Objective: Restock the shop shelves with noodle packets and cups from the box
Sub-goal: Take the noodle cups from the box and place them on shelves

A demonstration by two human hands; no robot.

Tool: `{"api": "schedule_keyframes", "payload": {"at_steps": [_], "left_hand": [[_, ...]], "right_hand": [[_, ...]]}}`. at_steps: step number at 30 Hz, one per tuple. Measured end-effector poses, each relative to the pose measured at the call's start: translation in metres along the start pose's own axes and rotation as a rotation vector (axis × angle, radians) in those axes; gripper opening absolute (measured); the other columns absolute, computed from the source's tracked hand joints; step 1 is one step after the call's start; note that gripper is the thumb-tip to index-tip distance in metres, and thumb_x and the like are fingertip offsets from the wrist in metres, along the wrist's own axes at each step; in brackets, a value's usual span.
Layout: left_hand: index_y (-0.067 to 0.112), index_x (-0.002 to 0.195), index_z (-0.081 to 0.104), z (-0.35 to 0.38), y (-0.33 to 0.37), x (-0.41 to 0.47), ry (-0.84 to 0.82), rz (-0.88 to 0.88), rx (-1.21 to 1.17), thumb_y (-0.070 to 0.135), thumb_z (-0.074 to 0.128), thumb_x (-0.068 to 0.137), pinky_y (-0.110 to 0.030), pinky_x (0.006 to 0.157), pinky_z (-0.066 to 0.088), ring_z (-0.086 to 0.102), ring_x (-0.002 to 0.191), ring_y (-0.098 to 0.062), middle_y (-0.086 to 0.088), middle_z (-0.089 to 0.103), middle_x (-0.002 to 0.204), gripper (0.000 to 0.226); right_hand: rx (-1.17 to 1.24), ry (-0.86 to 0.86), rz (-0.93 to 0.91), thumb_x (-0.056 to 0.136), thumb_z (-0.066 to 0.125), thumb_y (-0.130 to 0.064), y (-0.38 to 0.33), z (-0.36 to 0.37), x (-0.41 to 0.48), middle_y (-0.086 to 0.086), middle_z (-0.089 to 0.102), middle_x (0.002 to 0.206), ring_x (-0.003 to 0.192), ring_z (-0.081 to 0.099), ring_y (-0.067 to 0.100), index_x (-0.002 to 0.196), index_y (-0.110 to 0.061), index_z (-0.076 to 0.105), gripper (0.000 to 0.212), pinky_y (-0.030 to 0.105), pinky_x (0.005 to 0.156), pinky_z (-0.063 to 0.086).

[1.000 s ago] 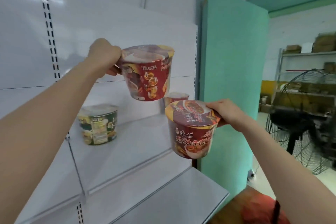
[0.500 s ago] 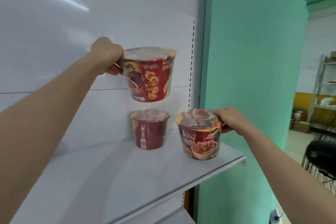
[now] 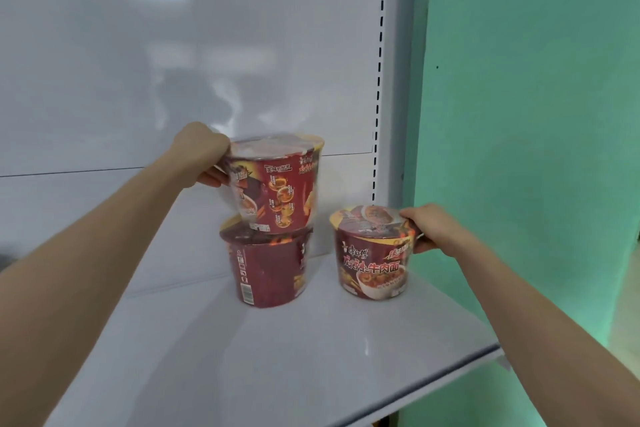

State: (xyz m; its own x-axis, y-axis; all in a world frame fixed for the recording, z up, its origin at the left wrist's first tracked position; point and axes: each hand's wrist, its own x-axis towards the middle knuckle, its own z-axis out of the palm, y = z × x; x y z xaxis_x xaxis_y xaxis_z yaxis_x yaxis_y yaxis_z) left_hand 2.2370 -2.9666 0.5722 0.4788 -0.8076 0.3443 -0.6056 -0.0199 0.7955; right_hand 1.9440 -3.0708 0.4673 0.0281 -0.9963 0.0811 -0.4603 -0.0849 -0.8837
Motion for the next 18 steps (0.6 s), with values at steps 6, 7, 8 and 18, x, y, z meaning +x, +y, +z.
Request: {"api": "schedule_keyframes", "payload": {"at_steps": [6, 7, 8, 18], "left_hand": [[-0.001, 0.069, 0.047, 0.001, 0.005, 0.008, 0.004, -0.017, -0.003, 0.003, 0.037, 0.088, -0.024, 0.036, 0.049, 0.053, 0.025, -0.016, -0.018, 0.055, 0.063, 0.022], [-0.001, 0.068, 0.048, 0.002, 0.006, 0.009, 0.005, -0.017, 0.003, 0.003, 0.038, 0.087, -0.024, 0.039, 0.05, 0.053, 0.026, -0.016, -0.018, 0.056, 0.063, 0.022], [-0.001, 0.068, 0.048, 0.003, 0.006, 0.01, 0.006, -0.016, 0.008, 0.003, 0.038, 0.087, -0.025, 0.041, 0.05, 0.053, 0.026, -0.016, -0.018, 0.056, 0.063, 0.022], [-0.005, 0.074, 0.048, 0.04, 0.025, 0.013, -0.071, -0.012, -0.011, 0.004, 0.036, 0.088, -0.03, 0.057, 0.051, 0.059, 0.049, -0.027, -0.019, 0.057, 0.066, 0.02]], "right_hand": [[0.016, -0.073, -0.016, 0.091, 0.047, -0.021, -0.011, 0.024, 0.026, 0.011, 0.061, 0.065, 0.056, 0.061, 0.023, 0.079, -0.003, 0.06, 0.025, 0.026, 0.046, 0.054], [0.012, -0.081, -0.016, 0.091, 0.046, -0.022, -0.012, 0.027, 0.029, 0.01, 0.061, 0.065, 0.057, 0.061, 0.023, 0.079, -0.004, 0.061, 0.026, 0.027, 0.048, 0.055], [0.009, -0.086, -0.02, 0.091, 0.046, -0.022, -0.013, 0.03, 0.032, 0.009, 0.062, 0.065, 0.058, 0.061, 0.022, 0.077, -0.005, 0.061, 0.026, 0.027, 0.049, 0.055], [0.059, -0.076, -0.022, 0.091, 0.049, -0.026, -0.011, 0.037, 0.044, 0.007, 0.06, 0.062, 0.057, 0.059, 0.02, 0.071, -0.008, 0.056, 0.028, 0.03, 0.056, 0.054]]}}
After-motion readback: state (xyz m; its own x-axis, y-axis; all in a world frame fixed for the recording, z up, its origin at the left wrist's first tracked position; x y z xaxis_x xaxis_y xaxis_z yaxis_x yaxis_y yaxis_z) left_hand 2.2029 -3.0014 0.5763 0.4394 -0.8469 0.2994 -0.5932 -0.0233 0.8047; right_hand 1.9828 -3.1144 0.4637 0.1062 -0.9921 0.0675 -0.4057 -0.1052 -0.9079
